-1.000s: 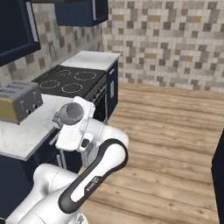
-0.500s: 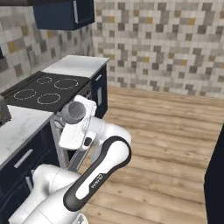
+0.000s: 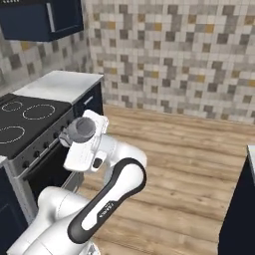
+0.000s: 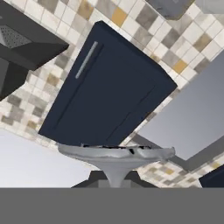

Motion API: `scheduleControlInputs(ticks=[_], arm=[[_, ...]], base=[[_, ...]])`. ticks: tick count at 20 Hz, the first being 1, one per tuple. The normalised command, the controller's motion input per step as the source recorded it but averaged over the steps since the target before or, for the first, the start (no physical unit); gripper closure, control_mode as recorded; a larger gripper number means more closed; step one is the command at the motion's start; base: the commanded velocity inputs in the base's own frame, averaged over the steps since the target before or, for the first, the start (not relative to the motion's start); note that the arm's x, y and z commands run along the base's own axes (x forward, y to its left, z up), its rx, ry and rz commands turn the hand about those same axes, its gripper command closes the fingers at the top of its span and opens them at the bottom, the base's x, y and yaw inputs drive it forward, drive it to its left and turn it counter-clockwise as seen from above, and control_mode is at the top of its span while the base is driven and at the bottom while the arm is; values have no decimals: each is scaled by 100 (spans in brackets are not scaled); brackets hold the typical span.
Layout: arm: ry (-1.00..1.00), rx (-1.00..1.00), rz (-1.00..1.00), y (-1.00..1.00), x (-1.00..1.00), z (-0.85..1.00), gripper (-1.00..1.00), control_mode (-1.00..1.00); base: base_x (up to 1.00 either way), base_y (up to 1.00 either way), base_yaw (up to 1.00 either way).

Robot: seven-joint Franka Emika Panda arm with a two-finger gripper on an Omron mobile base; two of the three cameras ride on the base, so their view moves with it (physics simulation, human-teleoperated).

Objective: Retrieve the wine glasses from the counter and place one next to each plate.

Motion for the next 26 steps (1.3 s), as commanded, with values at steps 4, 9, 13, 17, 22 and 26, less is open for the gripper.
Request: scheduleControlInputs(ticks=[4, 9, 13, 17, 22, 26], arm=[[0, 0, 0, 0, 0, 0, 100, 100], [0, 0, 0, 0, 0, 0, 100, 100], [0, 0, 0, 0, 0, 0, 100, 100], [0, 0, 0, 0, 0, 0, 100, 100], [0, 0, 0, 0, 0, 0, 100, 100], [0, 0, 0, 0, 0, 0, 100, 100]], base=[[100, -13, 0], [100, -8, 0], [100, -29, 0], [100, -57, 0], [100, -74, -2], [98, -100, -20]])
